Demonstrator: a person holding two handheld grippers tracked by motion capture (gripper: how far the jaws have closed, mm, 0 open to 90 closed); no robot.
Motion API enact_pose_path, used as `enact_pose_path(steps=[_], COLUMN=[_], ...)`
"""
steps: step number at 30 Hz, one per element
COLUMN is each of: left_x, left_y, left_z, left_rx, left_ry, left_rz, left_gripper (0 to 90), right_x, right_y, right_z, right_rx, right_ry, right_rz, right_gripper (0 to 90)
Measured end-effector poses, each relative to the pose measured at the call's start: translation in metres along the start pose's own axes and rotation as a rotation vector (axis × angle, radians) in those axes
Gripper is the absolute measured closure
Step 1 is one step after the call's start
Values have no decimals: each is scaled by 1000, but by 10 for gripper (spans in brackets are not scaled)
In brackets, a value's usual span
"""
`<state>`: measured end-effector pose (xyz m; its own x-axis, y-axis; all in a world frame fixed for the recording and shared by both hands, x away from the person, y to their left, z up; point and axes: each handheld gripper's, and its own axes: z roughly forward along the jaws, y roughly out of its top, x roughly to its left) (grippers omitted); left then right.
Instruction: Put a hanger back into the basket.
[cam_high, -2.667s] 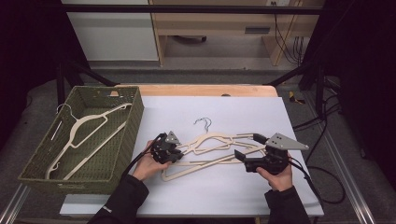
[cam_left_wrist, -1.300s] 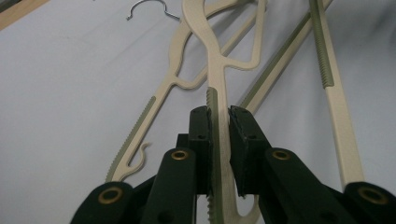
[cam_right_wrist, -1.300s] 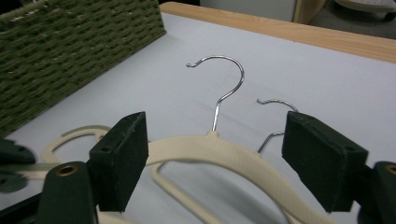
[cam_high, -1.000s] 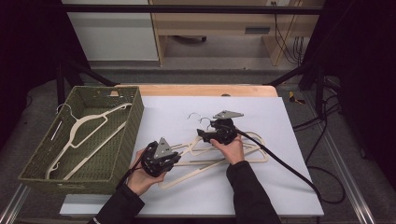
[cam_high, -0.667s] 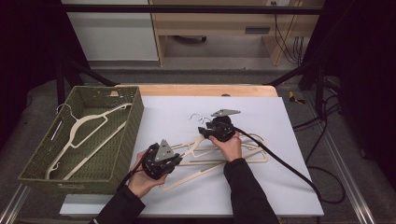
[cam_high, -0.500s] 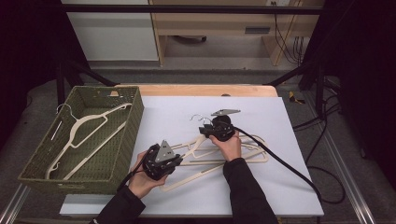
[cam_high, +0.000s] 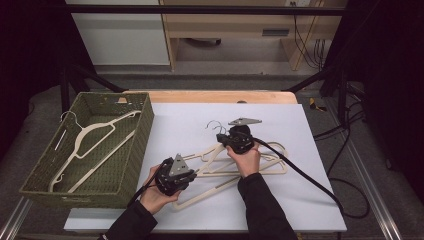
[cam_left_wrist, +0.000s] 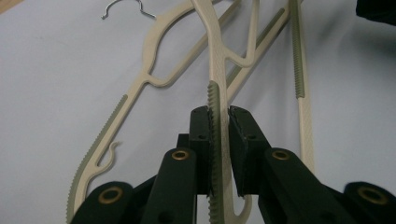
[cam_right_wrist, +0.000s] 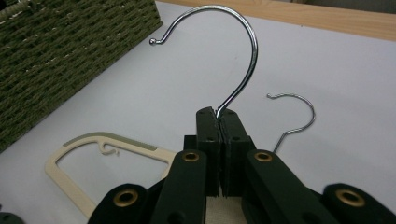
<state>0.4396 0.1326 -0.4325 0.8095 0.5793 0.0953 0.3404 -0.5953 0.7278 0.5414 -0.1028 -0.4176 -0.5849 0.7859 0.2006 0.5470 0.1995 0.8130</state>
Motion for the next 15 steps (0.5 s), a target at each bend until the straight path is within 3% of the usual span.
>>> enact_pose_path(steps=[2,3,8,12,15], left_x=[1,1,5,5,4], left_y=[-1,0,14,28,39], left_z=[0,0,-6,0,12], left_rx=[10,-14,-97,-128,-127], left_ry=[-9,-16,-37,-76,-131], left_rz=[-3,-11,-38,-60,-90], left_gripper=[793,784,562,457,446], right_x=[3,4,10,13,15], right_y=[-3,-3,-9,-13,-16], right_z=[-5,-6,-22,-33,-41], right_rx=[-18,-29,-91,-125,-146], right_ry=[2,6,40,64,78], right_rz=[-13,-11,-57,-89,-105], right_gripper=[892,892,891,891,891])
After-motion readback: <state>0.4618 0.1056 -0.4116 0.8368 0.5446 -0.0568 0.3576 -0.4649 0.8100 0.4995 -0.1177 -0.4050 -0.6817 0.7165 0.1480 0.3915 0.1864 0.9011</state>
